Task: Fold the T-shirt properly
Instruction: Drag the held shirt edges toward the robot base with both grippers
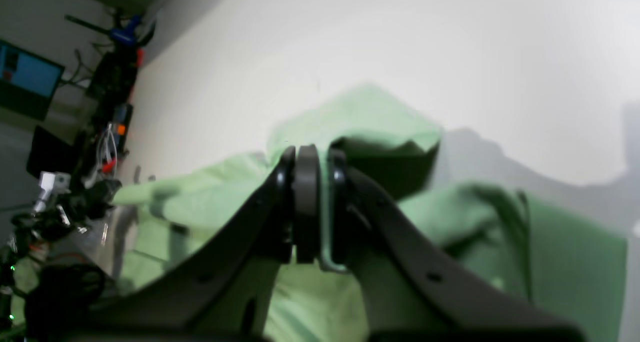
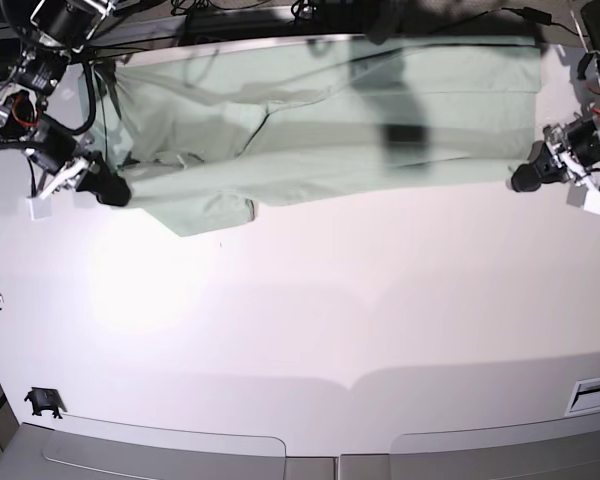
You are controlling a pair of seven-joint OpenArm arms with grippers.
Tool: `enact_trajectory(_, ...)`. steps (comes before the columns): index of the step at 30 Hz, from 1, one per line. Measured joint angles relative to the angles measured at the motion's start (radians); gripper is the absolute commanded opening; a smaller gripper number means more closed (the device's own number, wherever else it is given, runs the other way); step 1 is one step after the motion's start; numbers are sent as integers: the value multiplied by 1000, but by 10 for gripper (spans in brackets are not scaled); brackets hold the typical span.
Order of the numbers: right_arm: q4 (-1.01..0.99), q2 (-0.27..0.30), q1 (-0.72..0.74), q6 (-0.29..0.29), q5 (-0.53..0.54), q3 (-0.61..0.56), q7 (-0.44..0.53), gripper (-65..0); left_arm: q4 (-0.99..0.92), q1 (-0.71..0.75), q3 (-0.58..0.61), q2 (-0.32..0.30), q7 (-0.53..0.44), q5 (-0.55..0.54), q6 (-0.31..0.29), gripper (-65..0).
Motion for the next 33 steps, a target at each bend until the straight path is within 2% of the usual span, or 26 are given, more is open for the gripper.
enact_trajectory(4, 1, -1, -42, 0, 0, 2, -13, -650, 63, 51, -10, 1, 10, 0, 0, -650)
enact_trajectory(7, 2, -2, -67, 0, 5, 2, -26, -650, 108, 80, -60, 3, 10, 0, 0, -650)
enact_trajectory(12, 2, -3, -101, 0, 135, 2, -40, -650, 160, 124, -182, 9, 10, 0, 0, -650)
enact_trajectory(14, 2, -3, -106, 0, 154, 2, -39, -650, 176, 137, -209, 11, 9, 0, 0, -650)
enact_trajectory(16, 2, -2, -116, 0, 154, 2, -39, -650, 183, 143, -218, 10, 31, -4, -1, -650)
enact_trajectory(18, 2, -2, -127, 0, 154, 2, -39, -650, 185, 152, -217, 8, 90, -42, 0, -650)
enact_trajectory(21, 2, -2, -150, 0, 154, 2, -36, -650, 185, 169, -217, 8, 204, -38, -1, -650)
enact_trajectory(33, 2, -2, -196, 0, 127, 2, -36, -650, 186, 268, -217, 8, 198, -38, -1, -650)
